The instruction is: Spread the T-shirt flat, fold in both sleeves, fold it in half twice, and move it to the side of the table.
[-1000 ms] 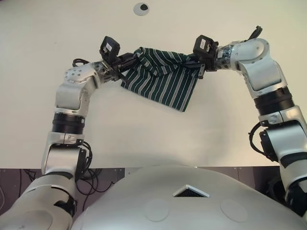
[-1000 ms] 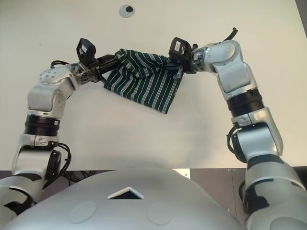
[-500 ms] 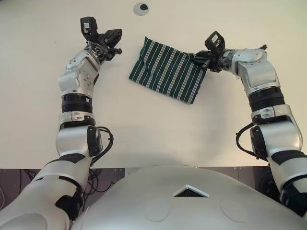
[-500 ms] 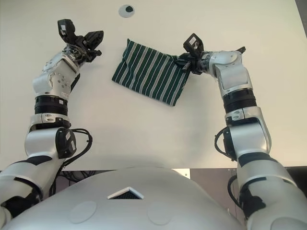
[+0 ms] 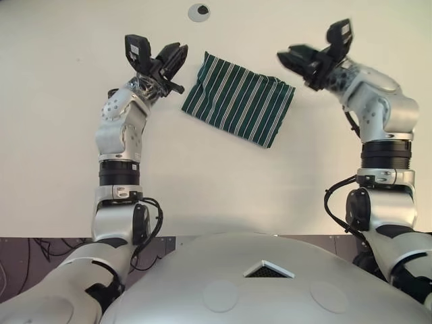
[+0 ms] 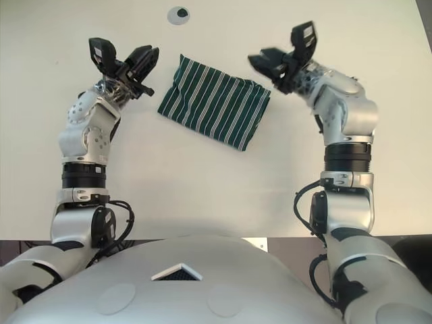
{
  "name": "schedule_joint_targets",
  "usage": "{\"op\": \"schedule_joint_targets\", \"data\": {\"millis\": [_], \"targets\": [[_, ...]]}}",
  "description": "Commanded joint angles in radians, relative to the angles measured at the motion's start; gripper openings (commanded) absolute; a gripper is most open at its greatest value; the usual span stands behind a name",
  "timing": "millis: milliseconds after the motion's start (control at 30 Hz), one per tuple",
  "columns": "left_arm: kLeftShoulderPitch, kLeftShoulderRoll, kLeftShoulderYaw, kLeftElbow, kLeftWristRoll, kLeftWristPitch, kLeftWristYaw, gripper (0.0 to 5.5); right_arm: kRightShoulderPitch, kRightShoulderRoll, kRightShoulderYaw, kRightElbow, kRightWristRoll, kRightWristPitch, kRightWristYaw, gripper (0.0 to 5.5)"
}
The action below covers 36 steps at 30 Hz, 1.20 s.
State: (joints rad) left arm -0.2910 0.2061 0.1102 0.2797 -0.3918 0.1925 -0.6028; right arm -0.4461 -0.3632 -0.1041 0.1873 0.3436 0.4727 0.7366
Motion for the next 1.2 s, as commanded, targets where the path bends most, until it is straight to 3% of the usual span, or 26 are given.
{"op": "schedule_joint_targets", "data": {"millis": [33, 200, 333, 467, 600, 833, 1200], "targets": [[0.017, -0.025, 0.025, -0.025, -0.007, -0.074, 0.009, 1.05, 0.101, 0.069, 0.151, -0.106, -0.059, -0.079, -0.001, 1.77], [0.016, -0.042, 0.035, -0.010, 0.000, -0.150, 0.018, 0.51, 0.130, 0.203, 0.339, 0.083, -0.191, -0.209, -0.064, 0.98], [0.021, -0.057, 0.040, -0.011, 0.018, -0.194, 0.056, 0.00, 0.110, 0.258, 0.375, 0.232, -0.259, -0.318, -0.115, 0.36], [0.026, -0.063, 0.032, -0.015, 0.044, -0.220, 0.094, 0.00, 0.128, 0.277, 0.367, 0.333, -0.294, -0.384, -0.183, 0.01], [0.066, -0.065, 0.031, -0.072, 0.046, -0.222, 0.116, 0.00, 0.177, 0.217, 0.264, 0.343, -0.271, -0.352, -0.270, 0.01], [0.173, -0.040, 0.060, -0.204, 0.048, -0.218, 0.165, 0.00, 0.365, 0.055, -0.128, 0.207, -0.111, -0.152, -0.442, 0.01], [0.252, -0.021, 0.029, -0.286, 0.107, -0.274, 0.171, 0.00, 0.478, 0.033, -0.242, 0.019, -0.060, -0.085, -0.478, 0.01]]}}
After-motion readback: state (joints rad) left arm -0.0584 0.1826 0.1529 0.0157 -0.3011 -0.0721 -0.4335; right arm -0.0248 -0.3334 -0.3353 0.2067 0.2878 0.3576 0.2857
